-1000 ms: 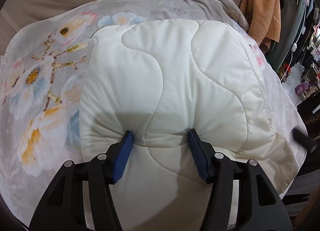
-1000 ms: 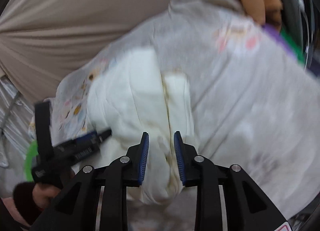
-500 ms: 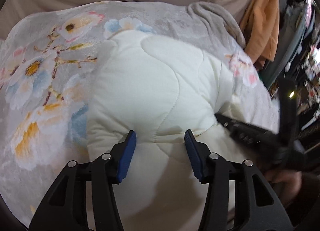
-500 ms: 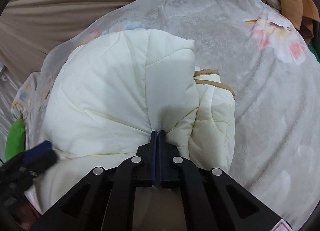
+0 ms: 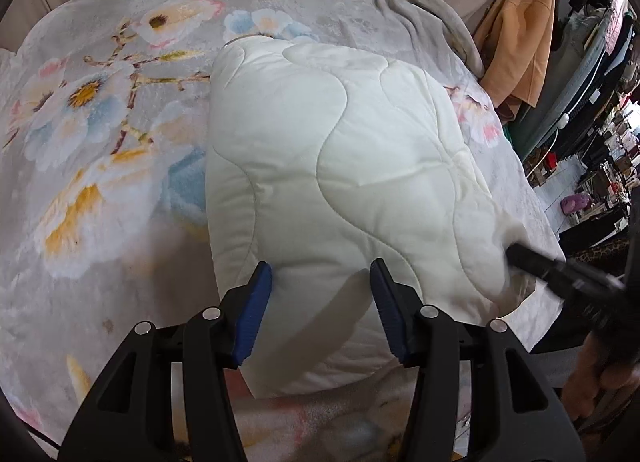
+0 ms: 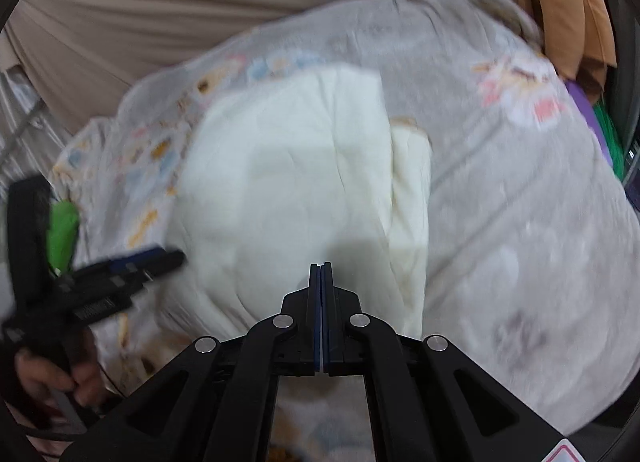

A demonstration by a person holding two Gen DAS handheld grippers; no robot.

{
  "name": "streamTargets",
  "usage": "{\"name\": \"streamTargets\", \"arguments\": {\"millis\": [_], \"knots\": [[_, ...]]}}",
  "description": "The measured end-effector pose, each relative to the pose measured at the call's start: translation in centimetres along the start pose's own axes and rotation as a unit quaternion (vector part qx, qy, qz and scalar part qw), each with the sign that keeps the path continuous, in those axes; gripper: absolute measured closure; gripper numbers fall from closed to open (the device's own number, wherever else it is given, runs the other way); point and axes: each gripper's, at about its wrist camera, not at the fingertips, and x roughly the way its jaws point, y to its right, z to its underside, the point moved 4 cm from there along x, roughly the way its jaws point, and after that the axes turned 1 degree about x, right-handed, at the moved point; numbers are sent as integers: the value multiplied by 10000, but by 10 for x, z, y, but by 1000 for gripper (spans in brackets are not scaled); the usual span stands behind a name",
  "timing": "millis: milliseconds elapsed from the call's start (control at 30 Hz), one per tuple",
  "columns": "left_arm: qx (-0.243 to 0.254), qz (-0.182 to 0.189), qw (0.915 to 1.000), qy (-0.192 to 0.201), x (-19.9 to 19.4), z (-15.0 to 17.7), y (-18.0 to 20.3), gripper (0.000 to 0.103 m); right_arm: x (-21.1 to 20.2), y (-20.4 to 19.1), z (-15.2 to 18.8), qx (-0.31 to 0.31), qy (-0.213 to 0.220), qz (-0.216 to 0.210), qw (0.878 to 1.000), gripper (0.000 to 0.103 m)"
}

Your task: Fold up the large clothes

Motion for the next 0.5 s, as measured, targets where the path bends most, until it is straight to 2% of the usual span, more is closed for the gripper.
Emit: {"name": "streamTargets", "arguments": {"millis": [100,267,400,500], "knots": [[48,-42,9998,-187,13,2,3,52,31,14,15,193,-246,113,9994,103],[484,-435,9975,-284,37,7,13,51,68,16,22,-25,-213,362,9991,103],[531,-562,9966,-300,49,6,10,50,75,17,22,-98,-141,294,9994,103],[492,-618,9964,-307,46,2,10,50,63,17,18,52,-156,236,9996,103]]}}
